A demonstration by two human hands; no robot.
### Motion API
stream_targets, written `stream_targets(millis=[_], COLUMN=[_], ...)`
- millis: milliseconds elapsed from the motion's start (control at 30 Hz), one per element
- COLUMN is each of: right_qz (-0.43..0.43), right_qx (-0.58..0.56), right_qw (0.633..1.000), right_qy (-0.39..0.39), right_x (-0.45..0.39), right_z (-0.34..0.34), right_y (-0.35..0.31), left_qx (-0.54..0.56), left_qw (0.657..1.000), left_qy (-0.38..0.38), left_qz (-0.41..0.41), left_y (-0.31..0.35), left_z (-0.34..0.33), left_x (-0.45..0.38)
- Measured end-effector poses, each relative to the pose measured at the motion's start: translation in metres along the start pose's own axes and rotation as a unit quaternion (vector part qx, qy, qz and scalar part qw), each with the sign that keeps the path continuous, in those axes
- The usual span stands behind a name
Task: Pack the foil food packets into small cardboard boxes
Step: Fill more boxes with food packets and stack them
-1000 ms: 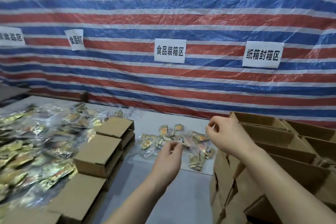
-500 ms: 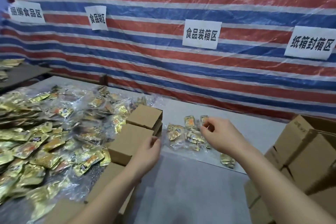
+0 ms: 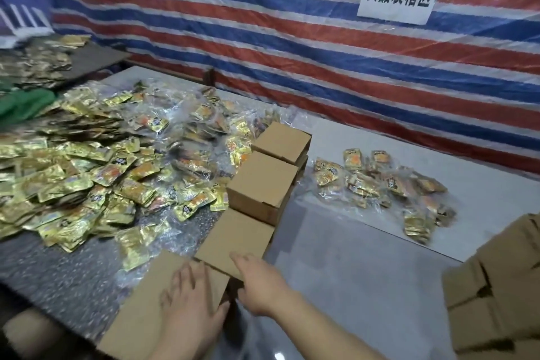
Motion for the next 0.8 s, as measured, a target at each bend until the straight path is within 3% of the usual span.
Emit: stream_targets(millis=[300, 467, 567, 800], right_qz=[0.049, 0.116, 0.143, -0.03], right_qx=[0.117, 0.138, 0.137, 0.061], right_qw=[0.992, 0.981, 0.971, 0.964], right_qy=[-0.017, 0.068, 0.134, 0.258], right_x=[-0.019, -0.003, 0.021, 0.12], right_z=[-0.035, -0.003, 0.035, 0.114], right_y=[-0.028, -0.035, -0.018, 0.121], left_qx=[-0.06, 0.005, -0.018, -0.027], left_qw=[0.998, 0.997, 0.993, 0.956], left_qy=[-0.007, 0.042, 0.032, 0.054], left_qz=[-0.03, -0.067, -0.114, -0.288], left_y=[0.003, 0.016, 0.037, 0.168], left_z=[-0.002, 0.033, 0.056, 0.097], left_x=[0.019, 0.035, 0.043, 0.053])
Point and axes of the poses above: each hand's wrist, its own x-axis away from the middle knuckle, its own z-axis out of the back of the hand, y = z × x, the point moved 6 cm from there along -x, towards the middle knuckle, and after that the axes turned 2 degrees about -x, right-handed, at the moved point
